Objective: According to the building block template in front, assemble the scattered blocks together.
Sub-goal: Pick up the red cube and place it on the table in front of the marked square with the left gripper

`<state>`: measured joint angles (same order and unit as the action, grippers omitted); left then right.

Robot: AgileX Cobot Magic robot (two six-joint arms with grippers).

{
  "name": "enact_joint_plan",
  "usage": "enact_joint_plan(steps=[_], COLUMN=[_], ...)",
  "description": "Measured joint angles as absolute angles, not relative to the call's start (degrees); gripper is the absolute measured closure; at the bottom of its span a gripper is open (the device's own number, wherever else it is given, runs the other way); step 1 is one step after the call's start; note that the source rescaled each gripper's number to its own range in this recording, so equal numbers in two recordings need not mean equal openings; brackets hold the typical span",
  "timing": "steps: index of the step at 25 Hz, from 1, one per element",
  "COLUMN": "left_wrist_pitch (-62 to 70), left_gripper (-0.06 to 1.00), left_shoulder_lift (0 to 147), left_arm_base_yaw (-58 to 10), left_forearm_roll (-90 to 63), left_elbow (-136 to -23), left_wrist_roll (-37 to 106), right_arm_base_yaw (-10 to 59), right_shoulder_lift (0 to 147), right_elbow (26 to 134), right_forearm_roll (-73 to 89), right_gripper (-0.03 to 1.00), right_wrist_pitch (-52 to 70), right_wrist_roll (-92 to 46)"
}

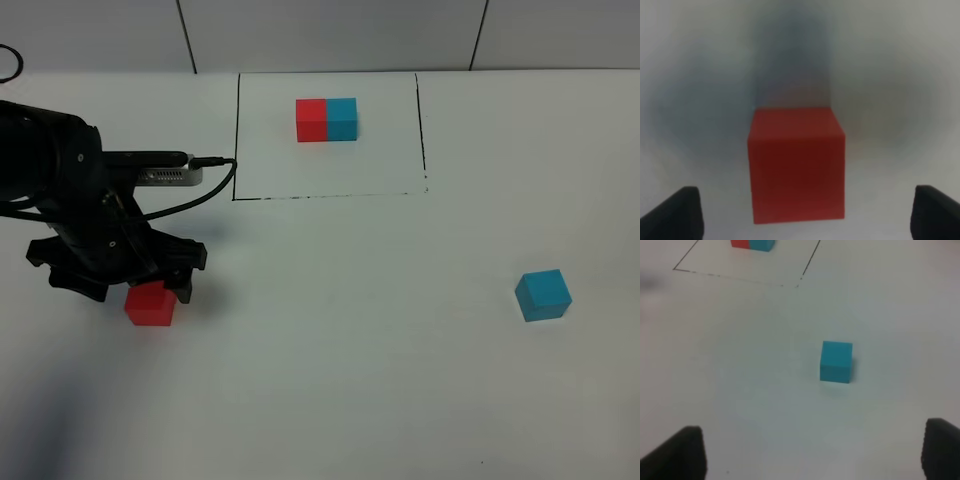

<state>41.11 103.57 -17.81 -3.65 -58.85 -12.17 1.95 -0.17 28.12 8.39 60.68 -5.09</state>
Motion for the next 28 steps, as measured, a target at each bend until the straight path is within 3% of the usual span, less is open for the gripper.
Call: enact_joint_plan(steps=[7,10,13,16,23,28], left_wrist_pitch=[38.8,38.1,38.1,38.7,44.6,50.4], left_gripper=[0.18,0.25,0.49,0.94,0.93,0.93], left_shoulder_lift=[108.4,109.8,110.0,110.0,110.0,110.8], left_arm_base_yaw=[-17.8,-17.8,-17.8,-17.8,-18.2,-22.5], left_forearm_roll=[-3.3,-2.8,-2.8,-2.6,-2.3,-2.3], left_elbow=[-58.9,-58.9,-58.9,-58.9,-63.6,-73.9], left_wrist_roll=[-12.0,-12.0,-12.0,-11.8,-3.0,13.1], right_arm_base_yaw=[2.0,2.0,2.0,2.0,2.0,2.0], right_shoulder_lift=[-0.2,-0.2,-0.2,-0.2,-0.2,-0.2], right_elbow=[28.1,28.1,28.1,28.1,28.1,28.1], right_forearm_roll=[8.5,8.5,8.5,8.5,8.5,8.5], right_gripper=[0.18,0.18,0.18,0.18,0.18,0.18], right_wrist_pitch=[60.7,60.7,60.7,60.7,60.7,60.7], right_wrist_roll=[-5.1,-5.1,-5.1,-5.1,-5.1,-5.1])
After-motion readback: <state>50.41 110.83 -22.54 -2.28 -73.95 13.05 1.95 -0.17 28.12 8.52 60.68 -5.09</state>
